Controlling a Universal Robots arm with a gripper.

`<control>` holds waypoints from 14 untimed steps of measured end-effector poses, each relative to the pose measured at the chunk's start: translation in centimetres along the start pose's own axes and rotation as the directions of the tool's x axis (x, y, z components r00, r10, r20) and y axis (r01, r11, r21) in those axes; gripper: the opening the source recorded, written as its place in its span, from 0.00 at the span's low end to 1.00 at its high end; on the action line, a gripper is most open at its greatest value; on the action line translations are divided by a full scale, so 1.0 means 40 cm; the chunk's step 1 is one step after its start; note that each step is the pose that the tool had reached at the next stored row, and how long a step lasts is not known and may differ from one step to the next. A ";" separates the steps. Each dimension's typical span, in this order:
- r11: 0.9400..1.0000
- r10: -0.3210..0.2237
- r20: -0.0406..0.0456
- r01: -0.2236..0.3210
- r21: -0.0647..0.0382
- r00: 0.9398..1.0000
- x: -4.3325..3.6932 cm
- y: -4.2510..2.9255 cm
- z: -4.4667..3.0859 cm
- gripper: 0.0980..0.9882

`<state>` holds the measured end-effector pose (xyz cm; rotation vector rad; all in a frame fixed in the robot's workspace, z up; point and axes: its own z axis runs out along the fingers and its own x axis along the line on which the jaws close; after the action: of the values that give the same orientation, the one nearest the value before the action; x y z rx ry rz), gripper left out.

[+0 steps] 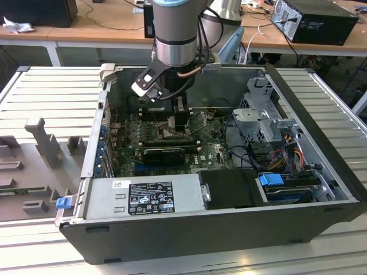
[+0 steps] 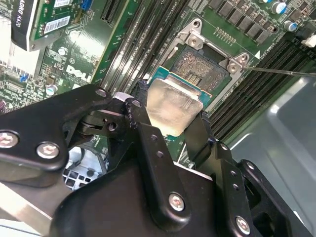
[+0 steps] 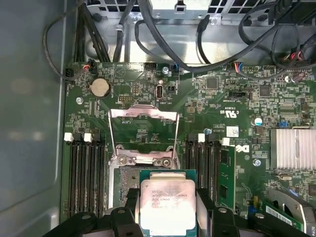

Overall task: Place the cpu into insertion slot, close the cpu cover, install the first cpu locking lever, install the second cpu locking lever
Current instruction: 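Place the cpu into insertion slot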

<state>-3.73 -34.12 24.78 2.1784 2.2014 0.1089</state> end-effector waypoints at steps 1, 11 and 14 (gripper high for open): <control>1.000 0.000 -0.001 0.000 0.000 1.000 0.000 0.000 0.001 0.50; 1.000 0.000 -0.001 0.000 0.000 1.000 0.014 -0.008 0.023 0.50; 1.000 0.000 -0.001 0.000 0.000 1.000 0.034 -0.012 0.036 0.50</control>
<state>-4.12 -32.72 23.32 2.1786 2.2019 0.1099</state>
